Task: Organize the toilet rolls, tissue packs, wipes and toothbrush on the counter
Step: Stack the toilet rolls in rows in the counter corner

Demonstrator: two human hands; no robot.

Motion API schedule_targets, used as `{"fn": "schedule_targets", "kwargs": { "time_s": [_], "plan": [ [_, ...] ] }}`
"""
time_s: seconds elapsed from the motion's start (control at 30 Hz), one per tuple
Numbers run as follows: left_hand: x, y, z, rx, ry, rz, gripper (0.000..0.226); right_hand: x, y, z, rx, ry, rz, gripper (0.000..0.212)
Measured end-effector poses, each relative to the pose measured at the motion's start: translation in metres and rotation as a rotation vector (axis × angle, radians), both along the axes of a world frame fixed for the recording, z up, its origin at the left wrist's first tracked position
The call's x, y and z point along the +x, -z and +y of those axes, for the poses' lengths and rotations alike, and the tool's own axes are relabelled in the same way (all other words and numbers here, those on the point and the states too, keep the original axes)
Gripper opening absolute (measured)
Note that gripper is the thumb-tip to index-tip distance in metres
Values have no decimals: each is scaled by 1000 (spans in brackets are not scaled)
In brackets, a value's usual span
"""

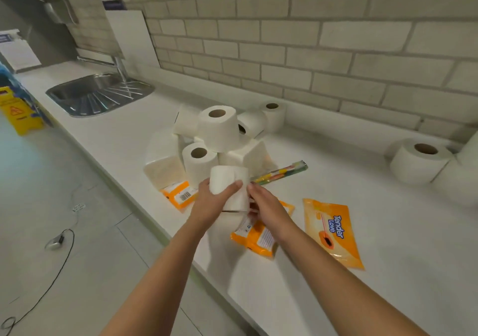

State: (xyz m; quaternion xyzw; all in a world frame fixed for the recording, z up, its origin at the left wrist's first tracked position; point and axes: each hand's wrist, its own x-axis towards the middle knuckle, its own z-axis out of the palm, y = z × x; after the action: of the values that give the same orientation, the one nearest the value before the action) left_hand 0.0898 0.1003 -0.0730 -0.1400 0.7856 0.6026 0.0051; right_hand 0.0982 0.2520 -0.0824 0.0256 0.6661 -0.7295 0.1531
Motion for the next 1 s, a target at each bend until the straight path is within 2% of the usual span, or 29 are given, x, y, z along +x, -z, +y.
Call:
{"fn": "schedule_targets", "kwargs": {
  "time_s": [0.07,0.17,0.23,0.27,0.4,0.47,0.5,0.6,0.7,0.83,1.0],
  "plan": [
    [-6,-5,15,164,88,8,65,4,-6,13,-43,17,12,43],
    [-20,-6,40,288,238,-25,76,3,-7,42,-111,93,3,54],
    [-29,-9,56,287,353,-55,78,2,-8,63,-107,166,-3,70],
    [-32,-12,65,285,421,-58,70,2,-8,73,-87,210,-2,76],
    [-58,-17,104,242,619,-57,46,-2,-14,108,-7,376,45,81],
    [-76,-20,129,214,684,-41,26,-8,-16,125,37,457,91,81],
    [-82,-23,141,208,715,-41,26,-11,-19,132,60,491,120,81],
    [-105,-26,180,225,793,31,60,-21,-23,157,142,614,200,80],
    [-125,-30,218,272,871,88,56,-31,-25,186,210,708,260,75],
    [-145,-42,270,234,1029,114,54,-42,-35,224,280,816,338,75],
    [-166,-51,325,160,1109,199,49,-58,-46,260,443,983,418,72]
  ]
}}
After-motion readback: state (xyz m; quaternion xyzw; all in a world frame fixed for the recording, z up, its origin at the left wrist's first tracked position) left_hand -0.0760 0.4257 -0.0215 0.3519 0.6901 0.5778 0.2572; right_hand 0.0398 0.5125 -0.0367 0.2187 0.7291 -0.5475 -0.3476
